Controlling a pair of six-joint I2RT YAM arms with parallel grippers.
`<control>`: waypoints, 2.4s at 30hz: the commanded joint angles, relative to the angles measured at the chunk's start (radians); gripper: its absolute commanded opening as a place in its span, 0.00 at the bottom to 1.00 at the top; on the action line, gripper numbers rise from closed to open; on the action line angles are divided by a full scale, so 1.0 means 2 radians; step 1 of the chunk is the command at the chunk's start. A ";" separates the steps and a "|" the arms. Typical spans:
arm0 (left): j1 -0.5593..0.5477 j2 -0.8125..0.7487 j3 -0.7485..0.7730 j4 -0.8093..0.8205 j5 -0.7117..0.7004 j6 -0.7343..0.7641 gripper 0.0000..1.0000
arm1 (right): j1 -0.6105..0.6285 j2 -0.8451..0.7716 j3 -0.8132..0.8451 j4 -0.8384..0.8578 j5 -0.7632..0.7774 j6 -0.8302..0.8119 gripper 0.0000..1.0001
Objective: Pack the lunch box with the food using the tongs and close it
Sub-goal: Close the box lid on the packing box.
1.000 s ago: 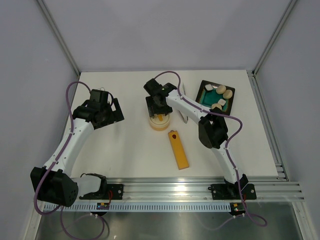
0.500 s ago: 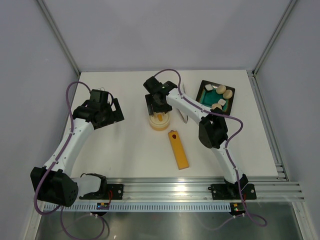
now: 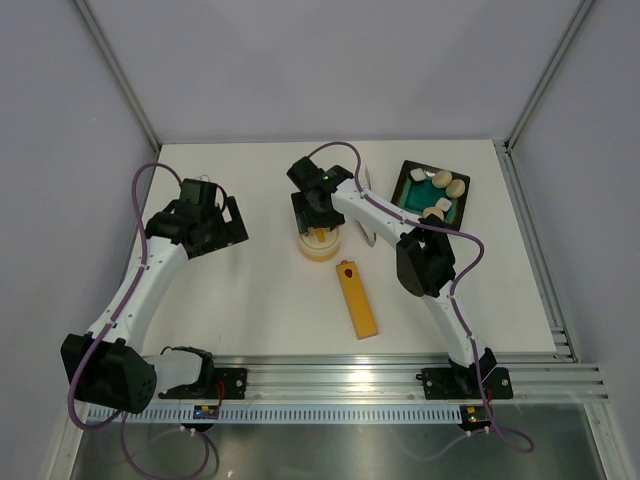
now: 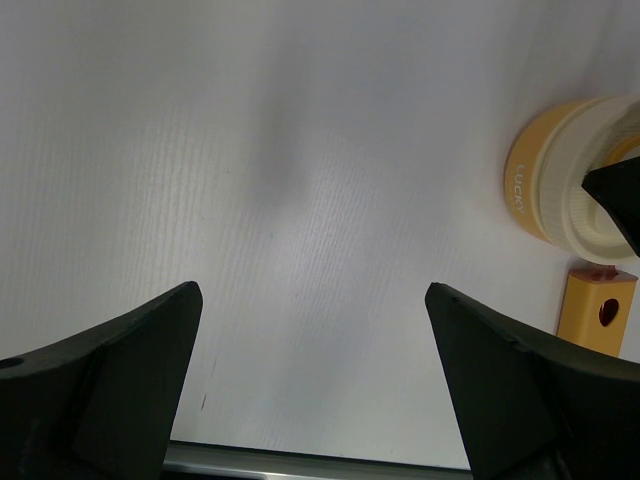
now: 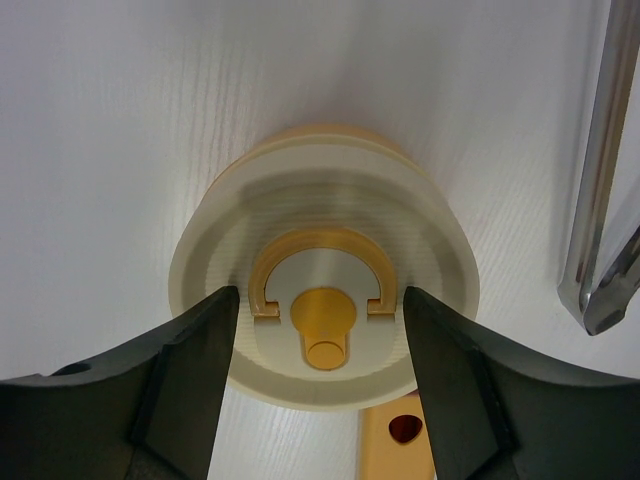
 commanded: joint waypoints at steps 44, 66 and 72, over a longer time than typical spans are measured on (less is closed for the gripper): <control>0.002 0.034 -0.036 0.105 0.132 -0.041 0.99 | 0.000 0.011 -0.124 0.090 -0.016 0.136 0.50; 0.002 0.090 -0.036 0.152 0.216 -0.084 0.99 | 0.001 -0.083 -0.259 0.232 0.058 0.110 0.48; 0.003 0.099 -0.036 0.159 0.219 -0.094 0.99 | 0.001 -0.100 -0.297 0.288 0.077 0.107 0.48</control>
